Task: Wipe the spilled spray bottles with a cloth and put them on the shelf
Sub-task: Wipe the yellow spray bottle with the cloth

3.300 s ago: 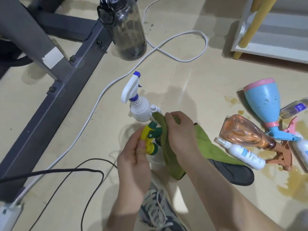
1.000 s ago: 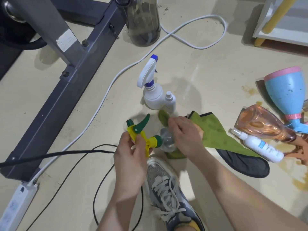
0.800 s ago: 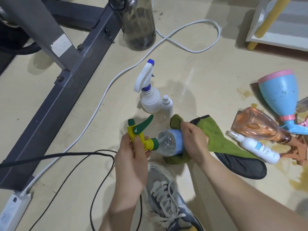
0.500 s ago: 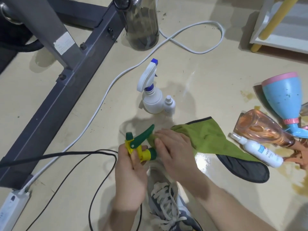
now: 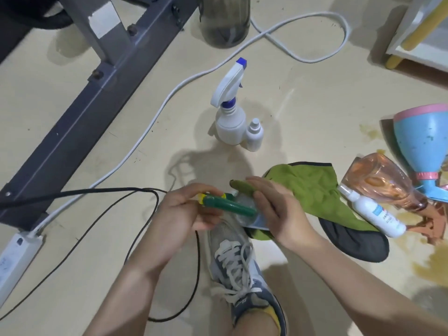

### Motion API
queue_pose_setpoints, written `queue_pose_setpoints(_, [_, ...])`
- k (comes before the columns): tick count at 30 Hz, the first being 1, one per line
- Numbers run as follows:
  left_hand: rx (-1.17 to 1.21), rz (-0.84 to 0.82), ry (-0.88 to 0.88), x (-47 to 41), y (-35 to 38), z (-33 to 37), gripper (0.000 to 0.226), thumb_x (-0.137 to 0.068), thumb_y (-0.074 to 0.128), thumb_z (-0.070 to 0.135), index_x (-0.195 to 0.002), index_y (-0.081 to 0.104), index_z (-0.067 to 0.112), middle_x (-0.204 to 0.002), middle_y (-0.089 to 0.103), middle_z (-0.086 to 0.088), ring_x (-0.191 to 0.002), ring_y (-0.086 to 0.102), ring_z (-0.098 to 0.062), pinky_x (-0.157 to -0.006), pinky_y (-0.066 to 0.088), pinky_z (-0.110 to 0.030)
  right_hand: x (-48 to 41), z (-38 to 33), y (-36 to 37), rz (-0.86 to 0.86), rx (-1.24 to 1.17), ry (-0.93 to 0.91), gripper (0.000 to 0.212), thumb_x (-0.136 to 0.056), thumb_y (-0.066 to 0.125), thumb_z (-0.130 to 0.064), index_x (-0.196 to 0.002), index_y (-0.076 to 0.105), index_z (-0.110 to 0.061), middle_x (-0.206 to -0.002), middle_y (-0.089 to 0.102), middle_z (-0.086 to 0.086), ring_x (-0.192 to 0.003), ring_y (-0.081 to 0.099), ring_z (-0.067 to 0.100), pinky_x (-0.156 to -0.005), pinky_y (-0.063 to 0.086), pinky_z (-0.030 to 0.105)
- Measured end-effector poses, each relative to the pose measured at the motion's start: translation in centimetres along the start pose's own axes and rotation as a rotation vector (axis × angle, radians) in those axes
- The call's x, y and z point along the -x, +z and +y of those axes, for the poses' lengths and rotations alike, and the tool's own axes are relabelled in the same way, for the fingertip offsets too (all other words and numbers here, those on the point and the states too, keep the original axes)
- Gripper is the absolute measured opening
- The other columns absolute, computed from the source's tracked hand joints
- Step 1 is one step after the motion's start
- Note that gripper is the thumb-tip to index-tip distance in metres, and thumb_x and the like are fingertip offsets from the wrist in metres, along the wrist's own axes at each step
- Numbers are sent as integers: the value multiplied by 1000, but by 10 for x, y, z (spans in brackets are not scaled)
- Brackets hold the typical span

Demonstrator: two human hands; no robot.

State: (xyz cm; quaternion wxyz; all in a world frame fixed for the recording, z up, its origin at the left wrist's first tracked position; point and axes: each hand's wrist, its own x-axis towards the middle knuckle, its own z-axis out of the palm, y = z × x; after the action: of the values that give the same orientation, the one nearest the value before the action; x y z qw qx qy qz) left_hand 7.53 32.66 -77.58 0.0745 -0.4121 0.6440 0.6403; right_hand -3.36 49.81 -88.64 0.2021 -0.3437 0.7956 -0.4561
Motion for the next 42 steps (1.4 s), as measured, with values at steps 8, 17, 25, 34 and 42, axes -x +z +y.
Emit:
queue_pose_setpoints(8, [63,-55,-193,5,-11,6,15,-88,64,10,-81,77,9,-87,74,-20,-74,73,-29,-57,57,-27,-4,34,-47,256,-29,385,46,-105,44,-29,-67,55,-5,-59,51,5,-56,46,14,-60,39,33])
queue_pose_setpoints(17, [-206,-20,30,8,14,16,57,-93,60,8,-139,38,34,-85,77,1,-81,73,-16,-70,51,-30,2,-85,-48,235,-480,187,42,-101,51,-18,-60,41,-23,-56,41,-16,-55,39,-2,-56,36,11])
queue_pose_setpoints(25, [-202,-38,123,12,15,-6,38,-99,47,0,-111,61,33,-89,76,9,-85,71,-8,-73,55,-22,-19,9,-10,246,97,262,40,-98,37,-36,-76,64,-16,-93,71,3,-113,61,28,-103,35,27])
queue_pose_setpoints(34, [-629,127,328,14,27,-14,38,-85,41,34,-117,60,38,-88,74,6,-84,70,-21,-74,55,-36,4,-67,18,213,-28,129,41,-103,29,-40,-88,67,-33,-89,66,-26,-98,55,-13,-106,29,31])
queue_pose_setpoints(42, [-657,176,370,10,32,-17,48,-87,36,31,-132,54,32,-101,73,9,-94,69,-17,-81,54,-38,-10,26,-18,327,-156,530,45,-105,40,-27,-61,36,-19,-58,38,-3,-56,35,13,-63,36,36])
